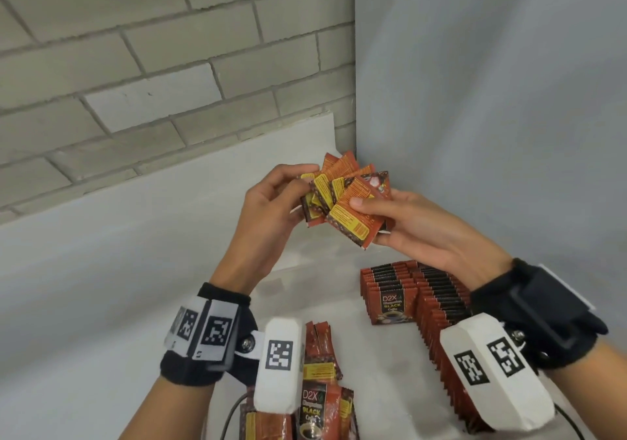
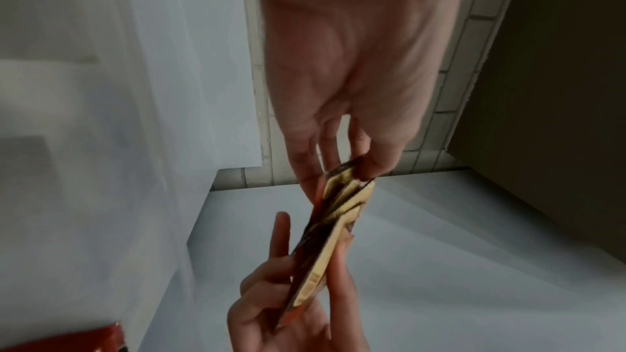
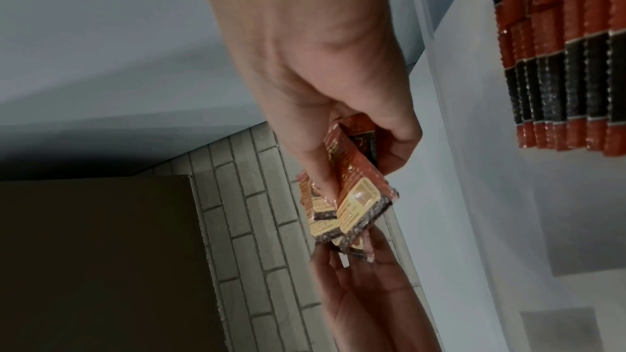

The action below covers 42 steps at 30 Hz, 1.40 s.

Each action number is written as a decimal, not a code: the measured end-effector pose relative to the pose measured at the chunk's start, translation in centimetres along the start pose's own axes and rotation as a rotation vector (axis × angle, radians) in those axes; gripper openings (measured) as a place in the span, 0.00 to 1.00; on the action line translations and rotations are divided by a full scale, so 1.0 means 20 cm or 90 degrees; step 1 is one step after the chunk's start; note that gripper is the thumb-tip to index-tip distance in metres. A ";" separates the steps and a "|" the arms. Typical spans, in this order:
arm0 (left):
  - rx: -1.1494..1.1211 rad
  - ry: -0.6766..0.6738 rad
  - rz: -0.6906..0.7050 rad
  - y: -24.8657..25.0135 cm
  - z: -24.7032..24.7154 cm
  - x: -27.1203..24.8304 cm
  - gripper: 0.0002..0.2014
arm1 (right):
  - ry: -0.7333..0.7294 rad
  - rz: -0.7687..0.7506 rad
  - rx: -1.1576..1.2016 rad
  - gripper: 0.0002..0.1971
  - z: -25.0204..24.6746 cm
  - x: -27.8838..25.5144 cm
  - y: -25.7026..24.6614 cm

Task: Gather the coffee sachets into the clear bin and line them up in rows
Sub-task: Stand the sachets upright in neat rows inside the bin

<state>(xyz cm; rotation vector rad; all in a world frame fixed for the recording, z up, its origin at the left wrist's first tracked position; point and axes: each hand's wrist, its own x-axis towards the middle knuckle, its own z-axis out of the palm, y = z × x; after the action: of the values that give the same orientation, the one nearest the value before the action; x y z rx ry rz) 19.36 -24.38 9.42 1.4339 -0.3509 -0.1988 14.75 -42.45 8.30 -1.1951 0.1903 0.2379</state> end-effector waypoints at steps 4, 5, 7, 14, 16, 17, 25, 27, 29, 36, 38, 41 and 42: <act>-0.076 -0.010 -0.064 0.03 -0.01 -0.01 0.09 | -0.035 -0.019 -0.064 0.25 -0.01 -0.01 -0.02; -0.107 -0.034 -0.096 0.03 -0.02 -0.01 0.12 | -0.048 -0.033 -0.084 0.26 -0.02 -0.02 -0.03; -0.142 -0.136 -0.160 0.04 -0.01 -0.02 0.14 | -0.089 -0.061 -0.136 0.25 -0.02 -0.04 -0.04; -0.235 -0.351 -0.311 0.05 0.04 -0.04 0.29 | -0.179 -0.104 -0.238 0.23 -0.01 -0.06 -0.03; -0.230 -0.365 -0.314 0.04 0.06 -0.06 0.25 | -0.206 -0.107 -0.246 0.23 0.00 -0.06 -0.02; -0.234 -0.366 -0.313 0.05 0.07 -0.07 0.22 | -0.215 -0.108 -0.244 0.23 0.01 -0.07 -0.02; -0.317 -0.256 -0.360 -0.01 0.10 -0.05 0.19 | -0.032 -0.397 -0.526 0.43 0.01 -0.05 0.00; -0.299 -0.220 -0.362 -0.01 0.10 -0.04 0.18 | -0.104 -0.437 -0.580 0.42 0.02 -0.06 0.01; -0.272 -0.227 -0.354 -0.02 0.11 -0.05 0.17 | -0.179 -0.440 -0.645 0.41 0.04 -0.08 0.02; -0.283 -0.255 -0.406 -0.05 0.11 -0.09 0.29 | -0.208 -0.459 -0.651 0.35 0.07 -0.05 0.07; -0.393 -0.178 -0.494 -0.06 0.10 -0.08 0.26 | -0.192 -0.469 -0.623 0.36 0.07 -0.05 0.08; -0.244 -0.240 -0.337 -0.03 0.14 -0.11 0.22 | -0.148 -0.446 -0.608 0.37 0.07 -0.04 0.07; -0.233 -0.244 -0.329 -0.04 0.14 -0.11 0.21 | -0.141 -0.435 -0.609 0.38 0.06 -0.04 0.07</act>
<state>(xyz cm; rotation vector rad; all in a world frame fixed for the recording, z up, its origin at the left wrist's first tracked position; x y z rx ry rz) 16.38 -26.35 8.71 1.0929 -0.2313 -0.9202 13.63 -40.84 7.65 -2.0798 -0.5934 -0.1764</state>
